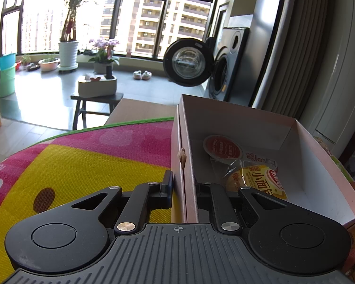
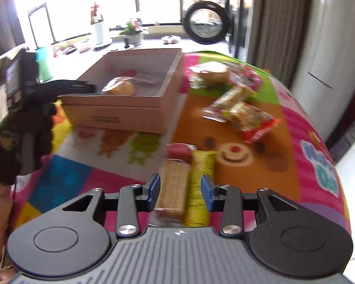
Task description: Organize objects
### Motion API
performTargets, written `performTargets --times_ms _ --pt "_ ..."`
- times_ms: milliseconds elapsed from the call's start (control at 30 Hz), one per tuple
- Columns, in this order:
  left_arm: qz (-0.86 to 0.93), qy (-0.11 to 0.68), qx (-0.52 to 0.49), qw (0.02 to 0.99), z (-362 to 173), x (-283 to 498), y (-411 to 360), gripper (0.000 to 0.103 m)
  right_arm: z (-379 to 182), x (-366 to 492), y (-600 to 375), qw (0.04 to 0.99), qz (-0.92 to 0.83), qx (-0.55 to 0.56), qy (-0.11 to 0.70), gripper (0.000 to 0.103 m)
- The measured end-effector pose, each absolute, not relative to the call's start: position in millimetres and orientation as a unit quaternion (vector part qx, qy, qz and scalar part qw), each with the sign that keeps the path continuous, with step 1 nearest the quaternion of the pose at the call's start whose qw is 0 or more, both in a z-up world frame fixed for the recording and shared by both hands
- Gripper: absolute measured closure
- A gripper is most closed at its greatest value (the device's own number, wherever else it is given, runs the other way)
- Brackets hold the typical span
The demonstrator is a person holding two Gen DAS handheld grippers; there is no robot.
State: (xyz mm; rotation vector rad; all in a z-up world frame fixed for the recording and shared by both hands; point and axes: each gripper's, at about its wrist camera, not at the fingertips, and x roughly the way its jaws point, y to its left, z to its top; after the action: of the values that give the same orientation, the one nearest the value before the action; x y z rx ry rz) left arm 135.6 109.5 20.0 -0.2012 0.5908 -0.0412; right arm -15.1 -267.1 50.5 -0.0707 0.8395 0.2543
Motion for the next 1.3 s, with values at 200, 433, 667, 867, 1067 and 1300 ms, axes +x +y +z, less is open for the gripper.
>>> performTargets --times_ms 200,433,667,867,1067,1300 --pt "-0.020 0.291 -0.099 0.951 20 135 109 0.089 22 8 -235 0.897 0.097 -0.074 0.424 0.052" --pt "-0.020 0.292 -0.097 0.951 21 133 112 0.089 14 8 -214 0.887 0.141 -0.067 0.435 0.053" --pt "-0.020 0.292 -0.097 0.951 21 133 111 0.089 16 4 -214 0.883 0.145 -0.075 0.439 0.059" --pt "-0.021 0.292 -0.098 0.951 21 134 110 0.089 25 -24 -213 0.864 0.162 -0.089 0.468 0.071" --pt "-0.022 0.294 -0.100 0.950 20 133 112 0.089 56 -38 -216 0.867 0.160 -0.067 0.468 0.071" --pt "-0.023 0.295 -0.102 0.950 20 132 114 0.089 124 -46 -212 0.901 0.161 -0.068 0.397 0.074"
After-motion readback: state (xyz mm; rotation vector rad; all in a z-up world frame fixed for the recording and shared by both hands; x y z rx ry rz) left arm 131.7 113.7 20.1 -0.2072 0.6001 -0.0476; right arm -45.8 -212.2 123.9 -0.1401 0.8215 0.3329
